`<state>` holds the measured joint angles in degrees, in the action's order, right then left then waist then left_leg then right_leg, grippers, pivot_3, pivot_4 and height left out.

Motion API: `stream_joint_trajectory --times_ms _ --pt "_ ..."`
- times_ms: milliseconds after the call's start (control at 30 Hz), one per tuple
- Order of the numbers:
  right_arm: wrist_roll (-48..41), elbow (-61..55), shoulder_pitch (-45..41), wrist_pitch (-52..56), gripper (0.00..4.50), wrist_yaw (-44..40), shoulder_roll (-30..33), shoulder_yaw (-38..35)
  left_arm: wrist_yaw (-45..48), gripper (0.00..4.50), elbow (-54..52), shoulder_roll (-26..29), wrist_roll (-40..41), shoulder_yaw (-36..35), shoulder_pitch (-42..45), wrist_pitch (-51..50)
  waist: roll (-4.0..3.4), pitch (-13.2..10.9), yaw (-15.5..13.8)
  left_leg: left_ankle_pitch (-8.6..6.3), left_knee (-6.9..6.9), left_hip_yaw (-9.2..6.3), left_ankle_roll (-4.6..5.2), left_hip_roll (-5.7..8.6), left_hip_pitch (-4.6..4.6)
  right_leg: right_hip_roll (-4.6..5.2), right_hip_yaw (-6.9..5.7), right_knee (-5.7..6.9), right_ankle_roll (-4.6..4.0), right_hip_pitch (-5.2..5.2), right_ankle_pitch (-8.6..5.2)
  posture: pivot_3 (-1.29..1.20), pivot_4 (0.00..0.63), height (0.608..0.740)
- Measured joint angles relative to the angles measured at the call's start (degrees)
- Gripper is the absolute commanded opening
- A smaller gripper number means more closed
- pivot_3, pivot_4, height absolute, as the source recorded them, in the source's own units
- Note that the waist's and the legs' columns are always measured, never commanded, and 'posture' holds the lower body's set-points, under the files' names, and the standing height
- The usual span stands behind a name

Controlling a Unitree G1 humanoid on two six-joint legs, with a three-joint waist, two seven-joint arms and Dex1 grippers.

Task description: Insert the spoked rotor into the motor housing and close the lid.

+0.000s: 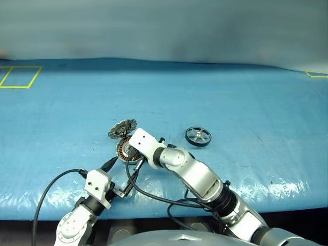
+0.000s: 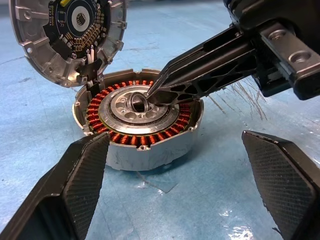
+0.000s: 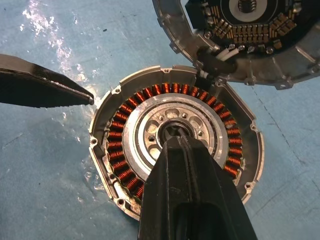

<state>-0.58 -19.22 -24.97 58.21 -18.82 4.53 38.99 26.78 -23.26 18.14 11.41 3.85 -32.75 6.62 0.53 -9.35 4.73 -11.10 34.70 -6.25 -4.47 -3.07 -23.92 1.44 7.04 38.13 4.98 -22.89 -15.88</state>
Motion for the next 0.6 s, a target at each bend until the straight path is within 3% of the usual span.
stream_joint_trajectory --times_ms 600 --pt "0.4 7.2 -1.0 -6.3 0.01 -0.7 -1.5 -0.5 -0.6 4.5 -1.2 0.0 0.0 0.0 -0.4 -0.2 0.0 0.0 0.1 0.0 0.02 0.0 0.0 0.0 0.03 0.0 0.01 0.01 0.0 0.0 0.0 0.0 0.15 0.74"
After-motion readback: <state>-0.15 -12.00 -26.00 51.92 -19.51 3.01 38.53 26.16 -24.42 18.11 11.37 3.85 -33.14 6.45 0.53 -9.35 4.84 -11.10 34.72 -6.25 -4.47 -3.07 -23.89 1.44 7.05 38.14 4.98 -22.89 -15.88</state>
